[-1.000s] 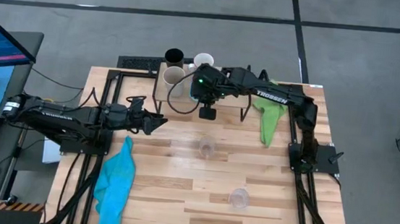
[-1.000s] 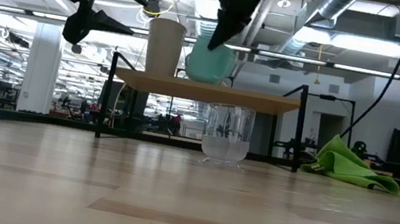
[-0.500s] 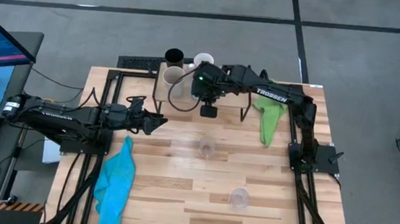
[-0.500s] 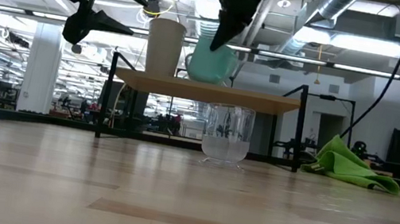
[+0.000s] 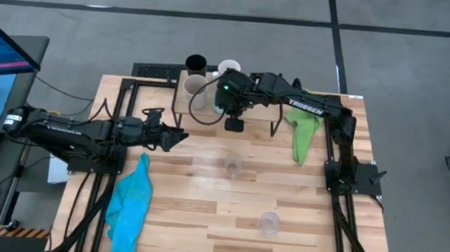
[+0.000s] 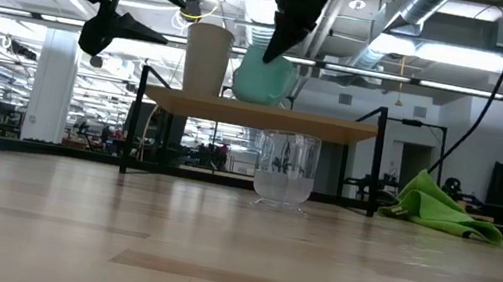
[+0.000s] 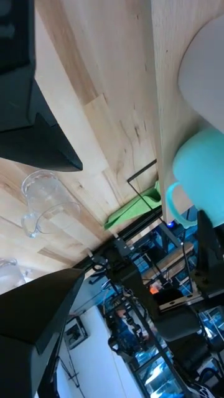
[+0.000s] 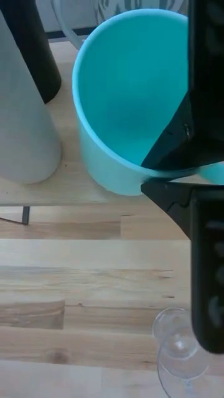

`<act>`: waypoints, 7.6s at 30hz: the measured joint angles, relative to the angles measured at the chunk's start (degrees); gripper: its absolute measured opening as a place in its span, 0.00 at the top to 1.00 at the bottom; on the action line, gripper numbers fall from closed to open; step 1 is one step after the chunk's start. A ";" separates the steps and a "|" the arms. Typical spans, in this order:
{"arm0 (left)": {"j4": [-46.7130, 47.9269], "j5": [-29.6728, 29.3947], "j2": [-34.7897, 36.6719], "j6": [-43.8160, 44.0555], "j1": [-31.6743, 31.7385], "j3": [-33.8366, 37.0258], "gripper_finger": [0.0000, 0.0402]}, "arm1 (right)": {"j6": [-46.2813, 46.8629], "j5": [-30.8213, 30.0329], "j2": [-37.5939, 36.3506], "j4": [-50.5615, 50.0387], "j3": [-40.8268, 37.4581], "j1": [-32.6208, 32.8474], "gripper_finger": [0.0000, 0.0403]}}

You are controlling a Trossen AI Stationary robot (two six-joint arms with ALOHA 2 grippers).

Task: Stack small to large cups/mugs on shelf
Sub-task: Put the blue mug on the shelf, then put the top transparent mug on the shelf

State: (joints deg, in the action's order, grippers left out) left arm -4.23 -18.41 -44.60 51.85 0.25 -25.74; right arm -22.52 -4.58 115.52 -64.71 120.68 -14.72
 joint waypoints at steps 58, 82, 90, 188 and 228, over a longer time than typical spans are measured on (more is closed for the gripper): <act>0.57 1.61 0.02 0.51 -0.02 0.02 0.35 | 0.02 0.28 0.02 3.89 0.00 -1.27 0.85; 0.52 1.59 0.02 0.49 -0.01 0.02 0.35 | 0.02 -0.01 -0.55 7.54 0.83 -1.03 0.55; 0.74 1.65 0.02 0.49 -0.02 0.02 0.35 | -0.48 0.15 -0.60 -2.00 13.64 2.01 0.51; 4.55 10.22 0.02 -0.56 -0.02 0.02 0.35 | 34.07 -1.01 4.81 5.25 -21.11 20.98 0.60; 4.50 10.13 0.02 -0.23 -0.02 0.02 0.35 | 36.37 1.68 -18.01 5.39 -21.11 21.74 0.99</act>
State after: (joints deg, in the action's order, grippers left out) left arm 0.27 -8.28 -44.58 51.62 0.23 -25.71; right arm 13.85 -2.89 97.52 -59.31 99.57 7.02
